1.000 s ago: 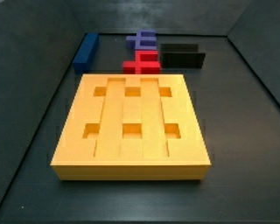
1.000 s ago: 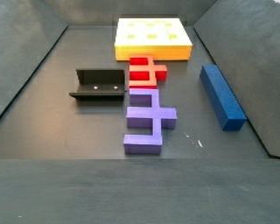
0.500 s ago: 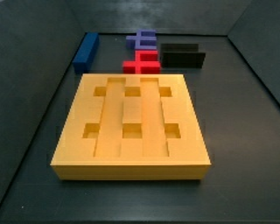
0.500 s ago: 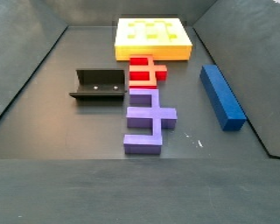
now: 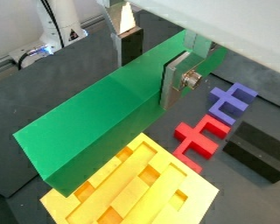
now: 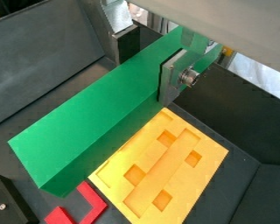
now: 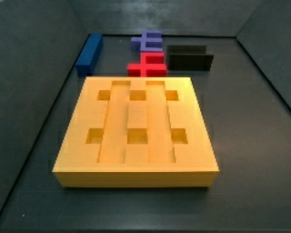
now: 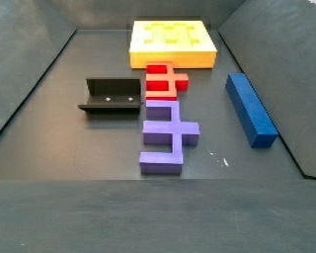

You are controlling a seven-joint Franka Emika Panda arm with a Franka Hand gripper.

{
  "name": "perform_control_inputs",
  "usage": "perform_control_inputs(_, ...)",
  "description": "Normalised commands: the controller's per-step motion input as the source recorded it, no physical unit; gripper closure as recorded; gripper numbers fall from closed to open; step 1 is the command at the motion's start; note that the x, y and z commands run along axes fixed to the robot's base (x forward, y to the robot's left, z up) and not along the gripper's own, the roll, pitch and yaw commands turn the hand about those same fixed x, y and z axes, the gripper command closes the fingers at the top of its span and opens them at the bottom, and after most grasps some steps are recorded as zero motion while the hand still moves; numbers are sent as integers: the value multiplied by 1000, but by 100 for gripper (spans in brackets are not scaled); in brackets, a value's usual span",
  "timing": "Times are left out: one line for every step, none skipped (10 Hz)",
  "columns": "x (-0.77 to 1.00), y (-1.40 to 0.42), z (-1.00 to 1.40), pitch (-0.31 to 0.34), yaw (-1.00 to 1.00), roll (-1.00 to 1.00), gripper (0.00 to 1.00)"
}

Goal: Pick up the green object. Move up. Move to above the board. Insert the green object.
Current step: Insert the green object.

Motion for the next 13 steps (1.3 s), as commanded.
perform_control_inputs(-77, -40, -454, -113, 0, -130, 100)
perform_control_inputs(-94, -149, -549, -103, 0, -27, 100)
perform_control_inputs(-166, -6, -480, -121, 0, -34, 100)
perform_control_inputs(-169, 0, -297, -100, 11, 0, 100)
perform_control_inputs(-157, 0, -254, -130, 0, 51, 100)
perform_control_inputs(-263, -60, -517, -259, 80, 174, 100)
perform_control_inputs(-317, -94, -617, -276, 60, 201, 100)
perform_control_inputs(-363, -11, -691, -283, 37, 127, 100)
perform_control_inputs(-143, 0, -660, -183, 0, 54, 100)
perform_control_inputs(-189, 0, -609, -144, 0, 37, 100)
perform_control_inputs(-131, 0, -594, -104, 0, 49, 100)
perform_control_inputs(-160, -14, -669, -139, 0, 46, 100)
perform_control_inputs(-186, -57, -723, -221, 106, 166, 100)
